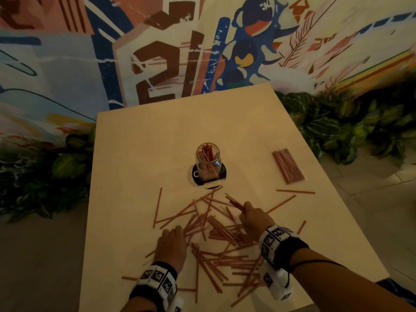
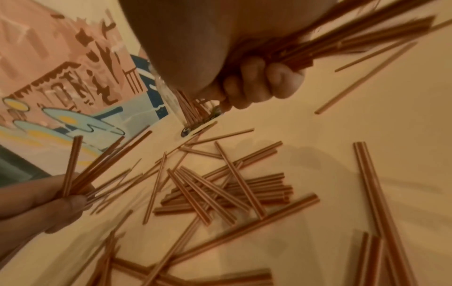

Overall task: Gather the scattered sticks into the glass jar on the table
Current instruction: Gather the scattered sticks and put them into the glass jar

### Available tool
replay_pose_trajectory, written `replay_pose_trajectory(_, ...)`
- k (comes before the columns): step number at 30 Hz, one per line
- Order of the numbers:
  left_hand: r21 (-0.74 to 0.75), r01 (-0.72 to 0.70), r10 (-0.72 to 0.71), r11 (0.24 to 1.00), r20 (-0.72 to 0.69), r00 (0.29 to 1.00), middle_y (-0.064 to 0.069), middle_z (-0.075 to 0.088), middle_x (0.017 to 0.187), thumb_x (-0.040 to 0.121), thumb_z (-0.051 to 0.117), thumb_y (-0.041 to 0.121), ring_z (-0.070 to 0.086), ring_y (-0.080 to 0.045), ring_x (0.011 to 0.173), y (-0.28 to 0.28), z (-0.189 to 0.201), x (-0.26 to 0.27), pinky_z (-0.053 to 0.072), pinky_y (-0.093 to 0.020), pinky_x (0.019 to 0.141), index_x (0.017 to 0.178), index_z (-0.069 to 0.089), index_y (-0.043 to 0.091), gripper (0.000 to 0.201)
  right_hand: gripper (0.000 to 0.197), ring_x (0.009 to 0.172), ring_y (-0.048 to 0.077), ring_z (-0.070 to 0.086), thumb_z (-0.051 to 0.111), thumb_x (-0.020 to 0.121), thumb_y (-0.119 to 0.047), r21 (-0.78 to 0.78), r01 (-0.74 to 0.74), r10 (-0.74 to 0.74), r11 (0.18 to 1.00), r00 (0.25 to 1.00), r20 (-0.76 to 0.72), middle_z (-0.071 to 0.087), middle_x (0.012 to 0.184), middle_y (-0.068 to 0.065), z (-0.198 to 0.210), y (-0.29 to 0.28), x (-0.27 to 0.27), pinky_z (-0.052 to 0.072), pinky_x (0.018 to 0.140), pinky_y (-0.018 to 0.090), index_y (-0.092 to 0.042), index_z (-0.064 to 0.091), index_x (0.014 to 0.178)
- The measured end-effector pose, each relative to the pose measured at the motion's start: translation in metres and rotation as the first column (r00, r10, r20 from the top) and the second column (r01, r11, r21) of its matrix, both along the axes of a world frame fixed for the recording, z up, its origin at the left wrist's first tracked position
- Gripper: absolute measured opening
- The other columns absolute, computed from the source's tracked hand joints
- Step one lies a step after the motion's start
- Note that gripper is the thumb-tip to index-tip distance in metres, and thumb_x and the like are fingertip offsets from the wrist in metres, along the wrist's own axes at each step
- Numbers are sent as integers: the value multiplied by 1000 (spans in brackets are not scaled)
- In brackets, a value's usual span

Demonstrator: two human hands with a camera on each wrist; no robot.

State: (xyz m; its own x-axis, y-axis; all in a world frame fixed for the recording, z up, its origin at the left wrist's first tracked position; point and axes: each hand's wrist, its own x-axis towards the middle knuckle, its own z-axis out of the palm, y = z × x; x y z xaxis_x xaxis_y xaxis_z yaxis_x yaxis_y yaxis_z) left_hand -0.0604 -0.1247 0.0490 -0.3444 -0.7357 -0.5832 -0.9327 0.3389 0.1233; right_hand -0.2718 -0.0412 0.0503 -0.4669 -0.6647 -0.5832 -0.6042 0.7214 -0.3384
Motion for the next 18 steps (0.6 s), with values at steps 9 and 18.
replay_pose_trajectory(9,113,-356,370,928,-410,834,-13,61,102,100,31,25,57,-28,92,-18,-6,6,46,-36,81,115,49,12,27,19,55,15,42,36,99,-29,-187,235,-177,954,943,281,46,65,-3,14,-5,-1,32,50,26,-15,46,90)
replay_pose_trajectory(18,639,-252,676,726,-599,429,0,51,66,101,34,28,41,-6,39,14,33,-57,33,-20,38,115,47,20,21,34,33,7,39,35,98,-32,-182,542,-273,821,652,708,44,37,-6,31,-23,53,33,40,21,-13,55,77)
